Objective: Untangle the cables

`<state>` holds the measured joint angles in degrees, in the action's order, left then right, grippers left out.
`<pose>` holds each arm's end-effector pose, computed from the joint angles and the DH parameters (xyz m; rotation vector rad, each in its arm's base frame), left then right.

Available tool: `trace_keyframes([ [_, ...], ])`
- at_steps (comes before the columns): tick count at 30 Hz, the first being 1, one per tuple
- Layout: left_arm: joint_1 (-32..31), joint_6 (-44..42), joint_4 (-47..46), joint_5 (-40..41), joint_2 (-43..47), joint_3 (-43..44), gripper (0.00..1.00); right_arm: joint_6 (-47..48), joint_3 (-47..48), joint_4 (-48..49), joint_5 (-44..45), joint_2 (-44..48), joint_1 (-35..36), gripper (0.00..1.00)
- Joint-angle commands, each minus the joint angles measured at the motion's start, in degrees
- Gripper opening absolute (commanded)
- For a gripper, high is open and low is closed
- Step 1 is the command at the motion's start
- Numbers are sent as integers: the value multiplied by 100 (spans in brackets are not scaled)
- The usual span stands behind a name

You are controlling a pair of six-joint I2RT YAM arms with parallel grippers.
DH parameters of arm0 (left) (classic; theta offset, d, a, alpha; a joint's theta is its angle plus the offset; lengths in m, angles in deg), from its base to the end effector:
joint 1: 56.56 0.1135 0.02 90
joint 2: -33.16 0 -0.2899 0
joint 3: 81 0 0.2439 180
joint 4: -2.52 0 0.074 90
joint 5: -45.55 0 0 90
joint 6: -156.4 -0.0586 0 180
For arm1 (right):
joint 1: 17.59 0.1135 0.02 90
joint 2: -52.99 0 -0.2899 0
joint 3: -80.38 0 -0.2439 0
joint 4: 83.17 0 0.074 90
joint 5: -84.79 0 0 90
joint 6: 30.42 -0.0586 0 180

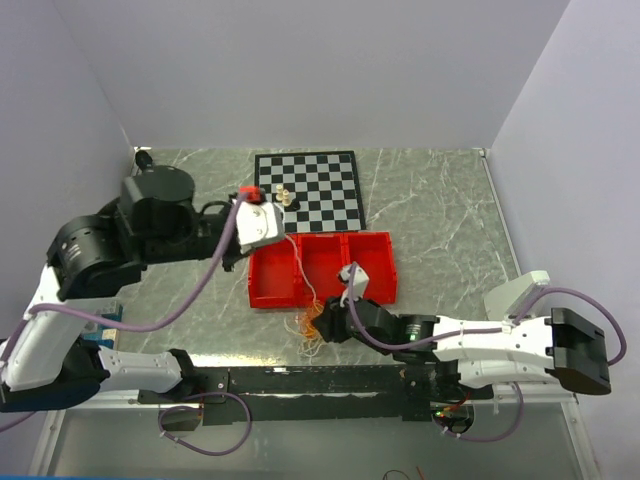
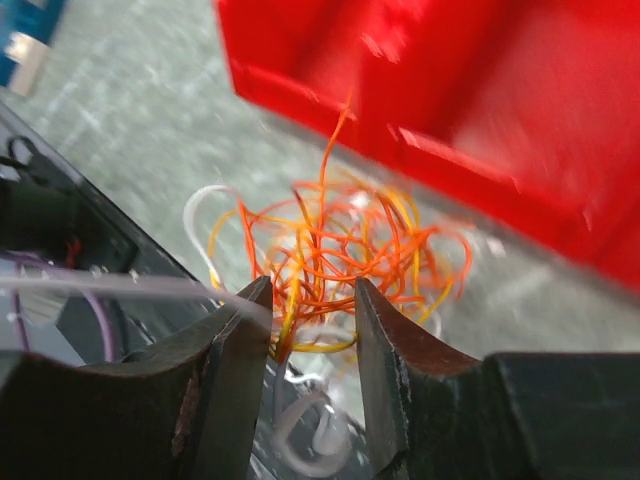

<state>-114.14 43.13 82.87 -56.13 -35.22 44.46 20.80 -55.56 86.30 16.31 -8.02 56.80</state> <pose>0.0792 -0.1469 0.5358 1.4074 1.4433 -0.5872 0.0817 0.2127 0.2367 -0.4136 2.0841 0.8487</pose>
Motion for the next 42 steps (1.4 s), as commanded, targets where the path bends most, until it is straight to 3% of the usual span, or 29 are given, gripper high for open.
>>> trace_keyframes([
  [1, -16, 146, -1133, 859, 281, 374, 1, -884, -555, -353, 221, 441, 93, 46],
  [12, 45, -20, -3971, 2626, 826, 462, 1, -1755, -926, -1442, 441, 749, 357, 48],
  [22, 54, -916, -6810, 3699, 1160, 75, 8, -2212, -1005, -1987, 546, 845, 524, 49],
  [31, 54, -775, -6461, 3252, 1011, 445, 10, -2370, -917, -2418, 652, 775, 533, 48],
  [34, 54, -1126, -7110, 3181, 941, 567, 9, -2511, -961, -2629, 669, 854, 533, 48],
  [39, 54, -1759, -7866, 3120, 484, 1481, 9, -2766, -1127, -2752, 591, 960, 533, 48],
  [42, 54, -2154, -8323, 3093, 440, 1499, 8, -2880, -1207, -2743, 582, 969, 533, 48],
])
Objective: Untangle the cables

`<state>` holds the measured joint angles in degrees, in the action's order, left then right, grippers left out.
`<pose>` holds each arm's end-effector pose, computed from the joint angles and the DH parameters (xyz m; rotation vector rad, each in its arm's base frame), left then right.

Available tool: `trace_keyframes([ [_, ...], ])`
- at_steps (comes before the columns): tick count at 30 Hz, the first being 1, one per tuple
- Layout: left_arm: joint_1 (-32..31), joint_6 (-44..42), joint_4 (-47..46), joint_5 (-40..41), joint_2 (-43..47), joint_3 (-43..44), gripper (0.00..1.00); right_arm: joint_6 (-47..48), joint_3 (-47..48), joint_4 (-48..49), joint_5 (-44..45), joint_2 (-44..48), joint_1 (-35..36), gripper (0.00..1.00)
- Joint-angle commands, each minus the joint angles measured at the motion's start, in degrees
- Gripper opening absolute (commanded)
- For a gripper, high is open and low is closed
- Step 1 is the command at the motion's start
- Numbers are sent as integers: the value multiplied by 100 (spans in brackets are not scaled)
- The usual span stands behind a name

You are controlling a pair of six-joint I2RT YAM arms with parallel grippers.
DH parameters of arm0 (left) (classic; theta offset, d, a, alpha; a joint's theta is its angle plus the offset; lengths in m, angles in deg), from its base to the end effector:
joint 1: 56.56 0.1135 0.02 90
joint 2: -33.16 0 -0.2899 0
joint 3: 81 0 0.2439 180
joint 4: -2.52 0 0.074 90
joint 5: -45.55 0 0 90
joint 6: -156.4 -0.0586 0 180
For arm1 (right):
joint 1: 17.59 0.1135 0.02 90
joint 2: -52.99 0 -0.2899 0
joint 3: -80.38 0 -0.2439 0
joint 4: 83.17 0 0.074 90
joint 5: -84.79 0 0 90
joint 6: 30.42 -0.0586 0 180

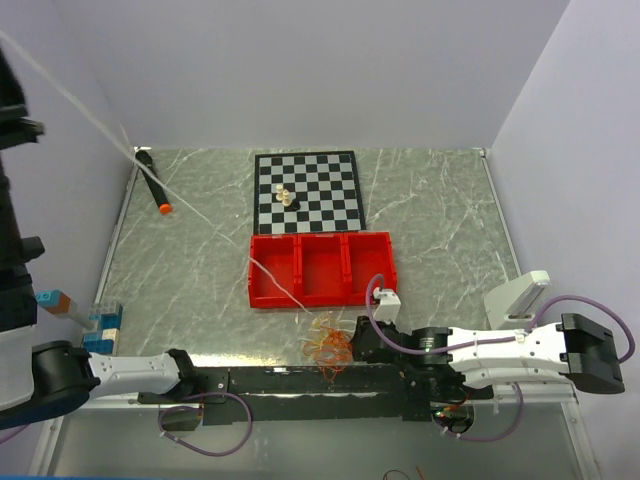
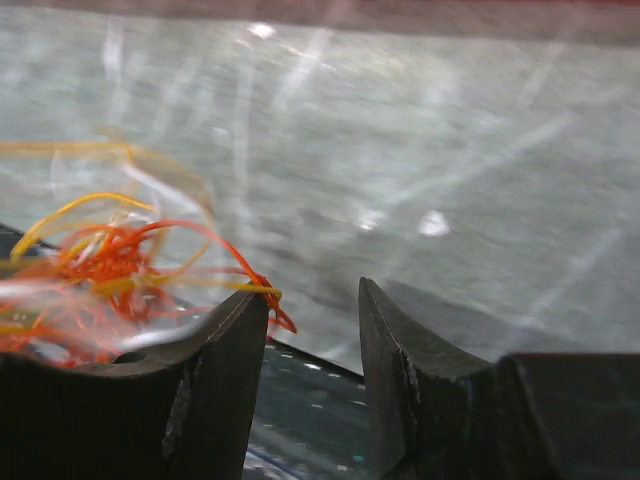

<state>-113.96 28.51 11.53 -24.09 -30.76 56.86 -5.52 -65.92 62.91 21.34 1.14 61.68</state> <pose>0.0251 -0.0014 0.7251 0.0846 0.5514 -0.2539 0.0537 0.1429 0.1658 -0.1046 2.4448 0.6219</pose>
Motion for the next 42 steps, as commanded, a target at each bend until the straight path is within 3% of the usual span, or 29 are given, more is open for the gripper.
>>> trace_keyframes([
  [1, 37, -841, -1338, -111, 11, 208, 9, -275, -180, -422, 79, 35, 37, 48],
  [9, 37, -1774, -2262, 91, -50, 23, 8, -757, -118, -931, 246, -61, 45, 48],
  [13, 37, -1644, -1878, 398, 80, -301, 10, -970, 329, -1563, 500, 43, 45, 55],
  [19, 37, -449, -515, 162, 968, -2111, 16, 180, 1217, -1487, 878, 650, 54, 73],
  [25, 37, -228, -136, -41, 1031, -2693, 14, 1296, 1516, -600, 686, 388, 54, 81],
  [35, 37, -201, 23, 38, 1083, -2763, 13, 2554, 2219, 991, 45, -1150, 116, 72],
  [42, 37, -394, -39, 74, 1110, -2588, 12, 2573, 2202, 1405, -360, -1941, 116, 69],
])
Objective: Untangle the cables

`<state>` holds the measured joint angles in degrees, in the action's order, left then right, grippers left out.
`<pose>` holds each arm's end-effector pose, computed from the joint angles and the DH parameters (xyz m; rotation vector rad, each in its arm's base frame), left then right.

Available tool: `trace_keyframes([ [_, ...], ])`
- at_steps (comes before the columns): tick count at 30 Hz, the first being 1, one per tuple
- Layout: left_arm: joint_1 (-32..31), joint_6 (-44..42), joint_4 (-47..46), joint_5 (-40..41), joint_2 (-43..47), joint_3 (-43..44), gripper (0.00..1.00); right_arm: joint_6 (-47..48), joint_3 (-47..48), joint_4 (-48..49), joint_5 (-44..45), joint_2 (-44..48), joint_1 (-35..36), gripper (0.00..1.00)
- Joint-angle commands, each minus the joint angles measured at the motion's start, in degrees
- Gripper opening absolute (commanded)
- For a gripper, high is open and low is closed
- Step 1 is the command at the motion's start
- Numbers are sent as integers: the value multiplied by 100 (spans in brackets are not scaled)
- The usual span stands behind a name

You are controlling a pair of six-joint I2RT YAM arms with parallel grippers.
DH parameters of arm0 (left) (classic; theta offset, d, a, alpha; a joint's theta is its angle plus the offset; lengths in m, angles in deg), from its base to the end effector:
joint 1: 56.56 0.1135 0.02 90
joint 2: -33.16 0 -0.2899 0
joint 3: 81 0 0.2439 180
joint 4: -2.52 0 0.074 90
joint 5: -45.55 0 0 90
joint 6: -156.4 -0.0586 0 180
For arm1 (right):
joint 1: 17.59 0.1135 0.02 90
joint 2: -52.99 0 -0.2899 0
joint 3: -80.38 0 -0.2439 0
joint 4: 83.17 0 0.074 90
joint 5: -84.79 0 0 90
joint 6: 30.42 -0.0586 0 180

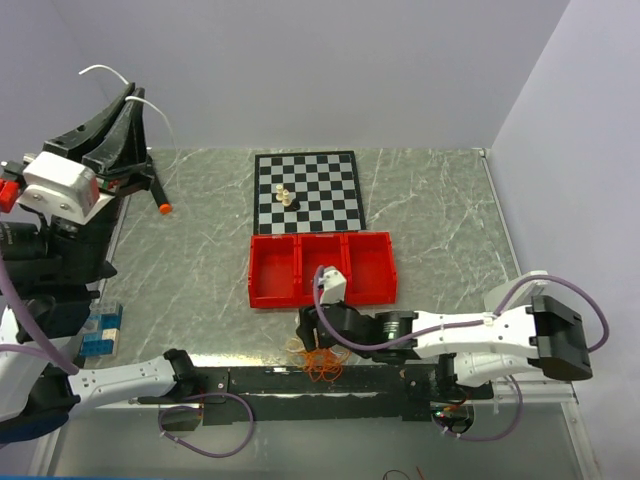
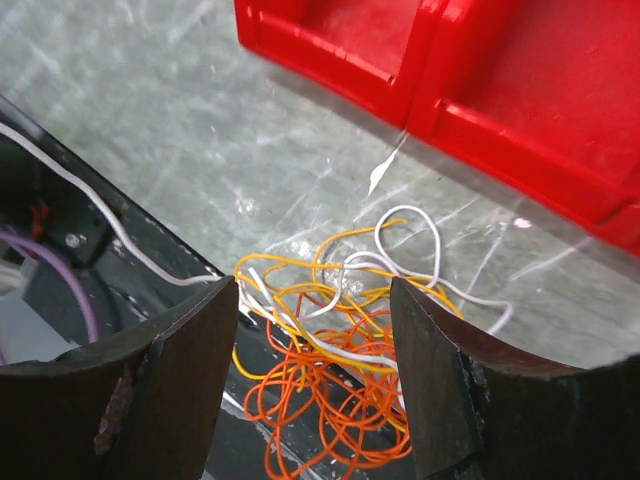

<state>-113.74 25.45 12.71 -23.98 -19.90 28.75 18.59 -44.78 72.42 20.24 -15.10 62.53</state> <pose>0.0543 -0.0464 0.6425 0.3446 0.7488 -0.1315 0.0677 0.2417 0.2490 -0.5140 2.1857 0.7073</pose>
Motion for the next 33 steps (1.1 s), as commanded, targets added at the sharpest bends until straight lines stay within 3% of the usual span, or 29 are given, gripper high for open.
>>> trace_keyframes([
  [1, 15, -106, -148, 54, 15, 301, 12, 127, 54, 498, -303, -432, 39, 69],
  [6, 15, -255, -157, 54, 32, 478, 12, -75, 36, 508, -436, -1065, 4, 65],
  [12, 76, -484, -227, 45, 173, 636, 12, -575, -104, 139, -182, -1162, -14, 50],
  [19, 94, -1213, -1025, -87, 24, 1531, 6, -1691, -342, -1011, 74, -1346, -14, 37],
  [24, 138, -2029, -1931, -87, -117, 2006, 3, -2526, -570, -1592, 48, -1373, 48, 41],
  [30, 138, -2592, -2441, 1, -55, 1998, 1, -3247, -1009, -1979, 74, -987, 83, 42],
  [33, 138, -2988, -2775, 71, -370, 2427, 1, -3599, -1028, -2400, 91, -951, 83, 42],
])
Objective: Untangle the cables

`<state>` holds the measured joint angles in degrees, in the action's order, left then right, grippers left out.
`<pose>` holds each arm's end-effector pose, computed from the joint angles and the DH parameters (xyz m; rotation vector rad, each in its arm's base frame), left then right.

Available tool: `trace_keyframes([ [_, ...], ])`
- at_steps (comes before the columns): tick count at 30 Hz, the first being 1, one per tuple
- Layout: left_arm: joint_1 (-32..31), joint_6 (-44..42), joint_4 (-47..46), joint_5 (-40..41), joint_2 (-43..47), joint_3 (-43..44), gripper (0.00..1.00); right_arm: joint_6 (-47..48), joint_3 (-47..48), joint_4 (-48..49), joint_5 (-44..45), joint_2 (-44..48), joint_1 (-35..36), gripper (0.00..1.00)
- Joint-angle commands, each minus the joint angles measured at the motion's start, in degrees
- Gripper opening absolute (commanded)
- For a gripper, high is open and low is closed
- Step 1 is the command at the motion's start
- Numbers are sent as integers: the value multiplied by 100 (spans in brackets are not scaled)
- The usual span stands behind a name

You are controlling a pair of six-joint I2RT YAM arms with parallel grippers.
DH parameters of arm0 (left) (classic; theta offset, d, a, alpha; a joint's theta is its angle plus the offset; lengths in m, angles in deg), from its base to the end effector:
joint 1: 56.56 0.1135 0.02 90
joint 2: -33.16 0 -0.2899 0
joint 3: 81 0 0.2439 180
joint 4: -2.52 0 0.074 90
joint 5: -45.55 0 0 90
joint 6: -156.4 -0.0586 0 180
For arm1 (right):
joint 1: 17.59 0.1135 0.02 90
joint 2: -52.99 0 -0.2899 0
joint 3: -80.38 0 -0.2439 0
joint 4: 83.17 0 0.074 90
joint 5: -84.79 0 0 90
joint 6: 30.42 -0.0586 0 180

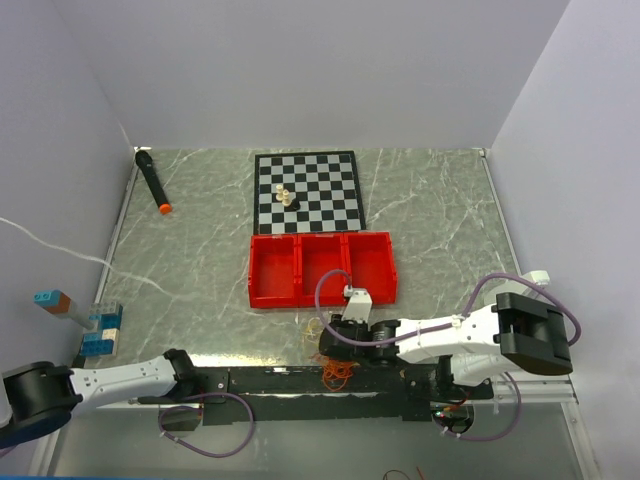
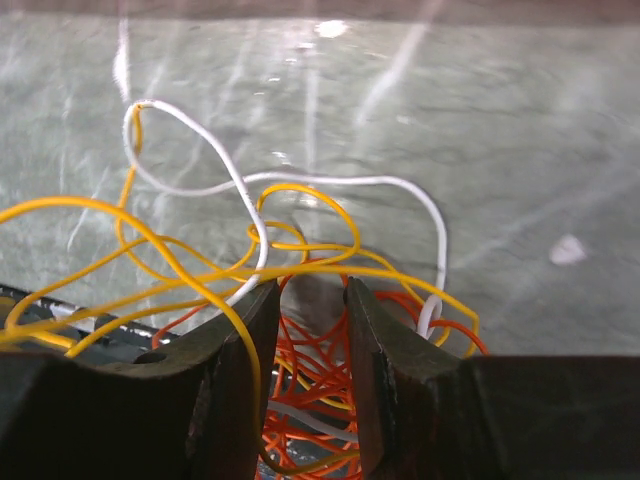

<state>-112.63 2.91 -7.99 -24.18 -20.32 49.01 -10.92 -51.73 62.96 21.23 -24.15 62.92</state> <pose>-0.0329 0.0852 0.7125 -0.1340 0.3316 0.1373 0.0629 0.2181 0.1641 -0.0798 2.5518 0.4399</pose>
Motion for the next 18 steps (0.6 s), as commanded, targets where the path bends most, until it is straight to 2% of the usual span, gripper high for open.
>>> trace_keyframes([
  [1, 26, -823, -785, 74, -435, 681, 1, -762, -298, -1620, 11, -72, 44, 41],
  [4, 26, -1052, -864, -32, -699, 1140, 2, -1088, -245, -1990, 37, -134, 44, 41],
  [6, 26, -1000, -611, 38, -744, 1142, 4, -1168, -253, -2044, 63, -91, 44, 41],
  [7, 26, -938, -523, 82, -657, 985, 4, -1185, -280, -2018, 72, -21, 52, 41],
  [10, 35, -1298, -1240, -338, -489, 193, 5, -1492, -411, -2245, 55, 111, 44, 41],
  [14, 53, -754, -374, -147, -831, 991, 7, -1397, -517, -2150, 98, 480, 79, 43],
  [18, 53, -236, -57, -330, -358, -95, 12, -1002, -605, -1808, 248, 990, 70, 45],
])
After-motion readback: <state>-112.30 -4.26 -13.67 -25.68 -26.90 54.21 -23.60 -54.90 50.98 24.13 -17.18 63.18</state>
